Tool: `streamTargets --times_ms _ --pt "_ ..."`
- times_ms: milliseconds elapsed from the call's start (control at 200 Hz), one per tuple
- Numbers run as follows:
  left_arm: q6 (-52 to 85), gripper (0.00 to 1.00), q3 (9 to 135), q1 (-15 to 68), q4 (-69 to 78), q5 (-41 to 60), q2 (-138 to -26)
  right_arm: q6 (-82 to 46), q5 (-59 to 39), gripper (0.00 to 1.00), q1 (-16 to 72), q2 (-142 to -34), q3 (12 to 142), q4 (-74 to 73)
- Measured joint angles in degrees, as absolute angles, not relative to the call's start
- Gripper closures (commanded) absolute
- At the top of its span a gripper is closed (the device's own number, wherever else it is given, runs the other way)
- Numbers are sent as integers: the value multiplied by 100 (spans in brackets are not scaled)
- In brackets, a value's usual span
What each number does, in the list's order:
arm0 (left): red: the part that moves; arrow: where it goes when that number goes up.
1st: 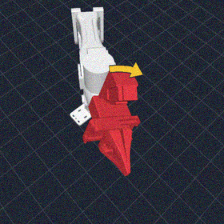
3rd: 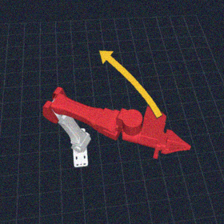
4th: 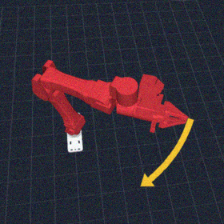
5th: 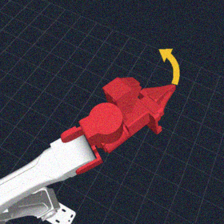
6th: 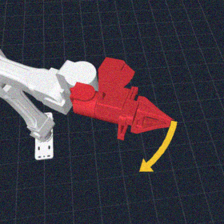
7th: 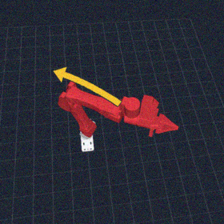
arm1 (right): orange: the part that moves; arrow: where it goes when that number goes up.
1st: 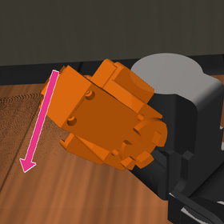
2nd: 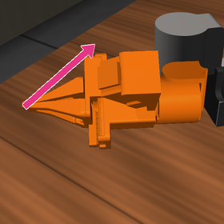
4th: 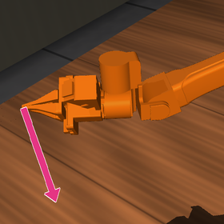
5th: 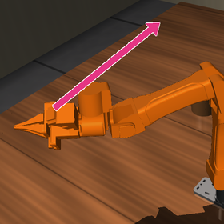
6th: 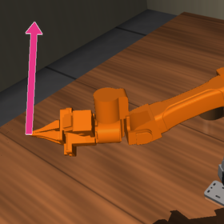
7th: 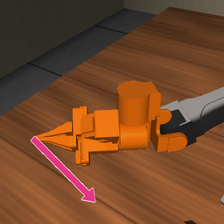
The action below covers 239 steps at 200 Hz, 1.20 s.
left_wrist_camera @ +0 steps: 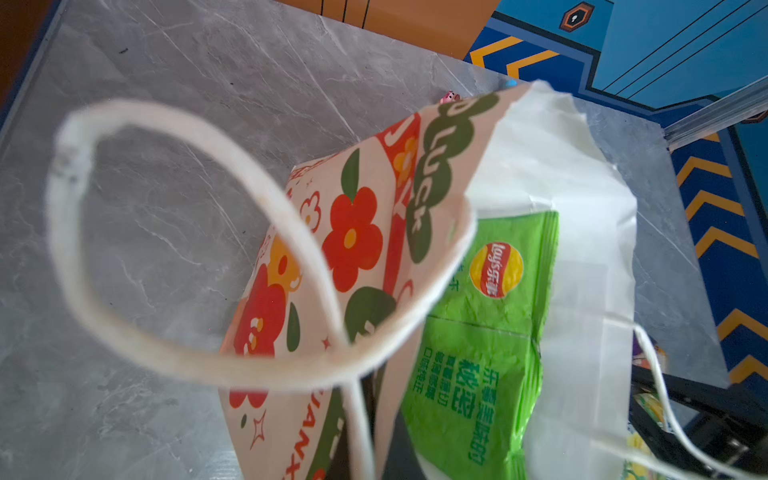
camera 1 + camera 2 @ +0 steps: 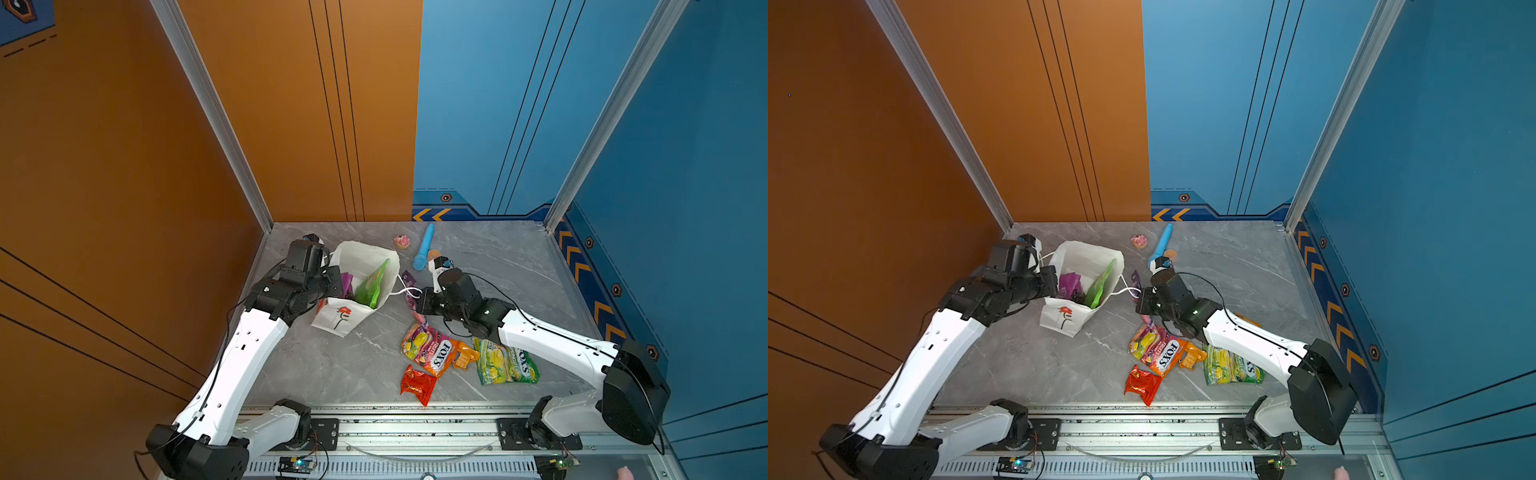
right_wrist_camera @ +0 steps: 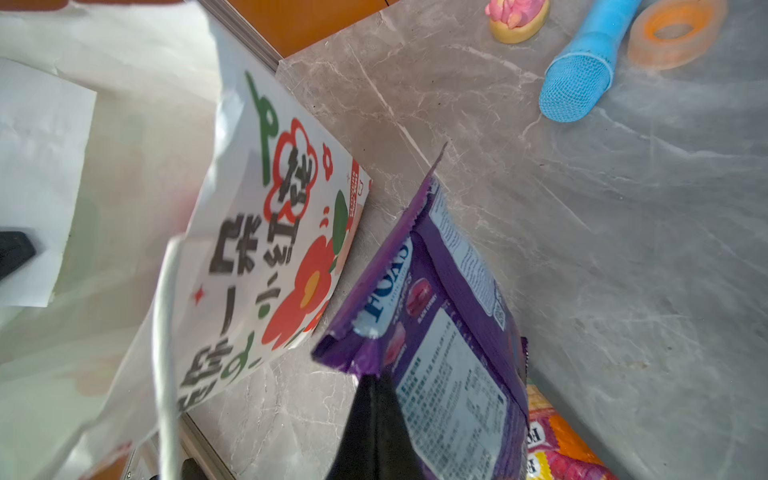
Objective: Place the snacks into the paper bag
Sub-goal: 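Lift the purple FOX'S Berries pack with the right gripper above the bag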
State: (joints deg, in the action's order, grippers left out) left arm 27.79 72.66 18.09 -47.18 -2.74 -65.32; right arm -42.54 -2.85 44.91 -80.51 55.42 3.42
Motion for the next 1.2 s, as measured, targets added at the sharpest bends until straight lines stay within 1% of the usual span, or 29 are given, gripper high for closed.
streamTargets --times_ms 330,731,946,1196 --pt "3439 100 7301 2040 -4823 123 -6667 -4357 -285 100 4421 -7926 5343 338" --pt "3459 100 6936 1905 -4397 104 -6751 -4556 -276 100 4272 -7616 5319 346" --pt "3461 100 6768 1870 -4309 47 -6534 -4713 -257 100 4106 -7439 5321 344" --pt "3505 100 6705 1870 -4300 49 -6447 -4716 -141 100 4071 -7404 5951 541"
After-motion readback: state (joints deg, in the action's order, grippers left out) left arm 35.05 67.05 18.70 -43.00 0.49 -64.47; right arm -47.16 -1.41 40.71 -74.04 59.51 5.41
